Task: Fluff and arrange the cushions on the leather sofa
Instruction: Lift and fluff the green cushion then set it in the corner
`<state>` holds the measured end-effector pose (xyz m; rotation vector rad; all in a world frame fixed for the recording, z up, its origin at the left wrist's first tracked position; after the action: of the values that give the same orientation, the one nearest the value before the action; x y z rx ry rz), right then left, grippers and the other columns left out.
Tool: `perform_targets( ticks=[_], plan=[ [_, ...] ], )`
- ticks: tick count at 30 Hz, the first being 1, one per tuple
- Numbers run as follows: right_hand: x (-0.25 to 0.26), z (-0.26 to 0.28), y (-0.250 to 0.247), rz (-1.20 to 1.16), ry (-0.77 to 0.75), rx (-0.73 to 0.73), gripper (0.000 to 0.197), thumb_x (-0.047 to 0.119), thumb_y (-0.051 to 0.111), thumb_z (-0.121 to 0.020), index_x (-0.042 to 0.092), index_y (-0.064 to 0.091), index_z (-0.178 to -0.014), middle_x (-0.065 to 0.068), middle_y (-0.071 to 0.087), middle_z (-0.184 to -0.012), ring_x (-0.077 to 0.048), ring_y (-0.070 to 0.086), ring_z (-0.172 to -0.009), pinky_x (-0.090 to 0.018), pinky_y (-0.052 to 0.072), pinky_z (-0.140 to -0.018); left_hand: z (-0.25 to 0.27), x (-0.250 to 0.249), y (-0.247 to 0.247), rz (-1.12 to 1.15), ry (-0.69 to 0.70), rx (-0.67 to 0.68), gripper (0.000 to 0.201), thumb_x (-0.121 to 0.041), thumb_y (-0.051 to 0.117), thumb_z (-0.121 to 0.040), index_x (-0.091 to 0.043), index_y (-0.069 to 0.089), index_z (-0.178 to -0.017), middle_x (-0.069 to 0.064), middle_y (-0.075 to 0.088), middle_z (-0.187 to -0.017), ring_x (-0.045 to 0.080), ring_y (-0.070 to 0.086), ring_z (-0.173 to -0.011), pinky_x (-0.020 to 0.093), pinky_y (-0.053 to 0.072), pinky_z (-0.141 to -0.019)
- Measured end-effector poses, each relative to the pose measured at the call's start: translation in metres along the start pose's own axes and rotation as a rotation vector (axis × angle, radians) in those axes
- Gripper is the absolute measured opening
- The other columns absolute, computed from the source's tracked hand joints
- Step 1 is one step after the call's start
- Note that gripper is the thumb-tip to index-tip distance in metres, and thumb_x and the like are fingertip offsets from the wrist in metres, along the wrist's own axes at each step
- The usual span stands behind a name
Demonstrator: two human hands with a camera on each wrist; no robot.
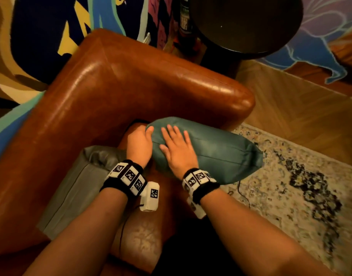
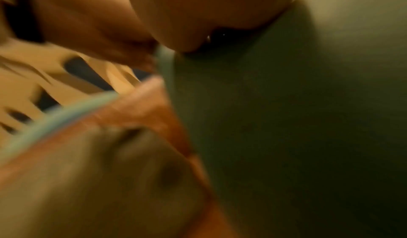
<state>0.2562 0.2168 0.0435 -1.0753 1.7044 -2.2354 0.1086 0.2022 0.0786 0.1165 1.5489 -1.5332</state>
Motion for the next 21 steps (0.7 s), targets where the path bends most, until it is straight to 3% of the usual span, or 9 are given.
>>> perform_targets(
  ticks=[4, 8, 9, 11, 12, 13, 16, 18, 21],
  plan=[
    [-0.092, 0.043, -0.008, 0.312, 0.210, -0.013, 0.068, 0.058, 0.025, -0.100, 0.026, 0.021, -0.160, -0.001, 0.021, -0.166, -0.020, 0.017, -0.154, -0.051, 0.002, -0.124, 0.001, 0.018, -0.008, -0.037, -0.061, -0.002, 0.040, -0.034, 0.047, -0.104, -0.002, 0.060, -0.083, 0.023, 0.067, -0.086, 0.041, 0.062, -0.088, 0.033, 0.032, -0.070],
    [-0.146, 0.072, -0.040, 0.344, 0.481, -0.011, 0.068, 0.062, 0.015, -0.100, 0.028, 0.019, -0.160, -0.007, 0.018, -0.167, -0.029, 0.010, -0.155, -0.048, -0.020, -0.120, -0.001, 0.021, -0.009, -0.038, -0.002, 0.005, 0.048, -0.036, 0.050, -0.103, 0.000, 0.062, -0.075, 0.023, 0.067, -0.077, 0.038, 0.062, -0.078, 0.038, 0.035, -0.067],
    [-0.151, 0.076, -0.047, 0.338, 0.589, -0.027, 0.067, 0.063, 0.017, -0.100, 0.029, 0.023, -0.158, -0.009, 0.023, -0.165, -0.034, 0.015, -0.153, -0.050, -0.017, -0.120, -0.002, 0.016, -0.009, -0.026, 0.007, -0.004, 0.047, -0.037, 0.051, -0.102, -0.001, 0.064, -0.076, 0.022, 0.068, -0.077, 0.037, 0.062, -0.077, 0.039, 0.038, -0.068],
    [-0.157, 0.085, -0.064, 0.113, 0.887, -0.079, 0.066, 0.064, 0.028, -0.100, 0.019, 0.037, -0.148, -0.018, 0.043, -0.150, -0.042, 0.039, -0.139, -0.055, 0.020, -0.118, -0.004, 0.010, -0.010, 0.008, -0.004, -0.013, 0.043, -0.037, 0.053, -0.101, -0.003, 0.067, -0.079, 0.019, 0.070, -0.078, 0.035, 0.063, -0.078, 0.039, 0.042, -0.070],
    [-0.165, 0.089, -0.070, -0.074, 0.980, -0.118, 0.063, 0.060, 0.034, -0.101, 0.010, 0.044, -0.138, -0.022, 0.052, -0.138, -0.043, 0.050, -0.127, -0.051, 0.038, -0.105, -0.006, 0.008, -0.013, 0.023, -0.005, -0.006, 0.040, -0.036, 0.055, -0.100, -0.004, 0.070, -0.081, 0.018, 0.070, -0.078, 0.034, 0.064, -0.079, 0.039, 0.043, -0.071],
    [-0.172, 0.093, -0.075, -0.244, 1.017, -0.156, 0.057, 0.054, 0.039, -0.102, 0.004, 0.050, -0.125, -0.024, 0.059, -0.124, -0.043, 0.056, -0.116, -0.047, 0.044, -0.092, -0.009, 0.009, -0.017, 0.032, -0.005, 0.011, 0.037, -0.035, 0.057, -0.099, -0.005, 0.072, -0.083, 0.016, 0.071, -0.079, 0.032, 0.064, -0.079, 0.040, 0.045, -0.072],
    [-0.179, 0.099, -0.105, -0.555, 0.928, -0.259, 0.039, 0.049, 0.053, -0.099, 0.011, 0.055, -0.089, -0.008, 0.062, -0.086, -0.035, 0.062, -0.088, -0.032, 0.038, -0.066, -0.021, 0.017, -0.036, 0.154, -0.071, 0.111, 0.032, -0.037, 0.063, -0.096, -0.009, 0.077, -0.087, 0.012, 0.069, -0.074, 0.019, 0.061, -0.064, 0.035, 0.049, -0.064],
    [-0.175, 0.096, -0.119, -0.699, 0.906, -0.260, 0.043, 0.053, 0.066, -0.089, 0.011, 0.061, -0.085, -0.002, 0.064, -0.079, -0.023, 0.062, -0.076, -0.028, 0.043, -0.062, -0.027, 0.022, -0.047, 0.241, -0.147, 0.147, 0.033, -0.035, 0.065, -0.096, -0.005, 0.076, -0.085, 0.014, 0.060, -0.064, 0.006, 0.050, -0.043, 0.022, 0.040, -0.046],
    [-0.163, 0.075, -0.128, -0.834, 0.898, -0.220, 0.068, 0.078, 0.075, -0.057, 0.013, 0.072, -0.077, -0.010, 0.074, -0.082, -0.032, 0.071, -0.081, -0.043, 0.057, -0.069, -0.041, 0.029, -0.054, 0.282, -0.213, 0.106, 0.033, -0.025, 0.065, -0.097, 0.006, 0.073, -0.087, 0.013, 0.053, -0.057, 0.002, 0.045, -0.033, 0.015, 0.033, -0.034]
  ],
)
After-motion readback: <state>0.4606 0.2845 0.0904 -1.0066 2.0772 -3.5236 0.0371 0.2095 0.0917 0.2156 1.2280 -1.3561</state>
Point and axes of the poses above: each hand's wrist, its own z-axis away from the middle knuckle, its own y-axis out of the palm, x = y × z, the point moved 2 cm from there along -z, towards the middle knuckle
